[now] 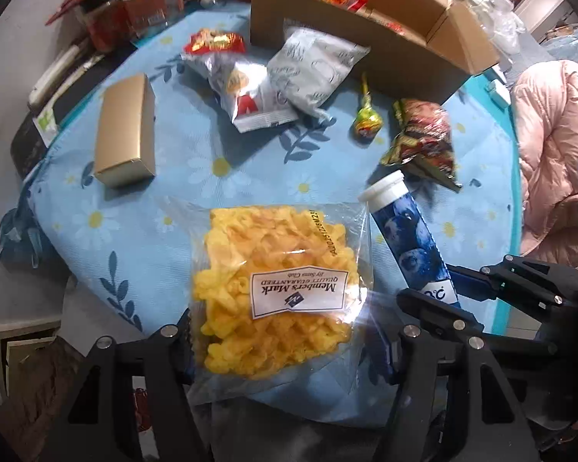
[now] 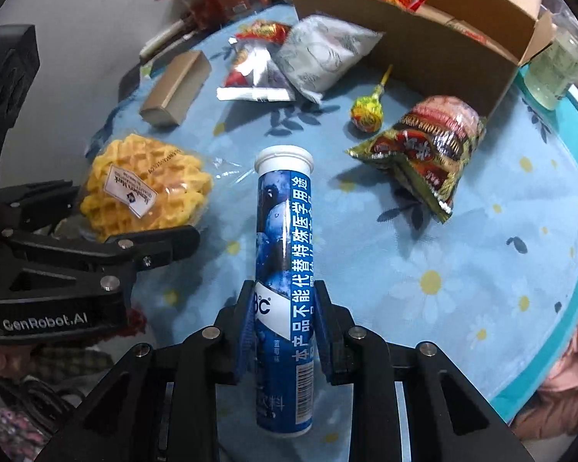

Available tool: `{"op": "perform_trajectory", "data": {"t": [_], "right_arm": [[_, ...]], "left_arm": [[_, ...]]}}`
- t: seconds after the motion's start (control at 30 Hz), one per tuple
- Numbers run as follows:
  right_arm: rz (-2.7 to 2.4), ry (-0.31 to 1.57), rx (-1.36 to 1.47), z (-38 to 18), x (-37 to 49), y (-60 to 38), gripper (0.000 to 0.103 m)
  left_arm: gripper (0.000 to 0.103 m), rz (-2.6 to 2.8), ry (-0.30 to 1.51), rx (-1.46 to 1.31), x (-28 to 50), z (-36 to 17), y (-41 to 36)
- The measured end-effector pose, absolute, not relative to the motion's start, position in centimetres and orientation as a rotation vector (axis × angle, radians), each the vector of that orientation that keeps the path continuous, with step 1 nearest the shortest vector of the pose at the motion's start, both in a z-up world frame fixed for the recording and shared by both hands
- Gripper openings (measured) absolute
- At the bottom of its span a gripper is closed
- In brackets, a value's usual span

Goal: Organize snacks

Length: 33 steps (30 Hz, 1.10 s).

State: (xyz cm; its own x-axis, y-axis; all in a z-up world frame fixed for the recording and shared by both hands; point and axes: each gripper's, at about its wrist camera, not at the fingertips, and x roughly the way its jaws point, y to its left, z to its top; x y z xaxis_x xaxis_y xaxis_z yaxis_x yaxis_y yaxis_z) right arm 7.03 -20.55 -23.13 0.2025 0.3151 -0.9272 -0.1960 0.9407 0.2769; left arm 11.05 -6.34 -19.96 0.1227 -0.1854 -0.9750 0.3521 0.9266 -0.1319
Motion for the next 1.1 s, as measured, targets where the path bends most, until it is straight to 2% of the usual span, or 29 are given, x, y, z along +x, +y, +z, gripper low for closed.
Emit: {"op": "perform_trajectory", "data": {"t": [0.47, 1.1], "right_arm": [[0.358, 1.196, 0.091, -16.9, 7.7, -22.4, 0.028], [0.285, 1.091, 0.100, -11.6, 14.9, -24.9, 0.028]], "left_arm": [[0.065, -0.387, 1.254, 0.113, 11.1, -13.7, -6.1], [0.065, -0.480, 1.092, 0.095, 18.6, -7.2, -9.2]]}}
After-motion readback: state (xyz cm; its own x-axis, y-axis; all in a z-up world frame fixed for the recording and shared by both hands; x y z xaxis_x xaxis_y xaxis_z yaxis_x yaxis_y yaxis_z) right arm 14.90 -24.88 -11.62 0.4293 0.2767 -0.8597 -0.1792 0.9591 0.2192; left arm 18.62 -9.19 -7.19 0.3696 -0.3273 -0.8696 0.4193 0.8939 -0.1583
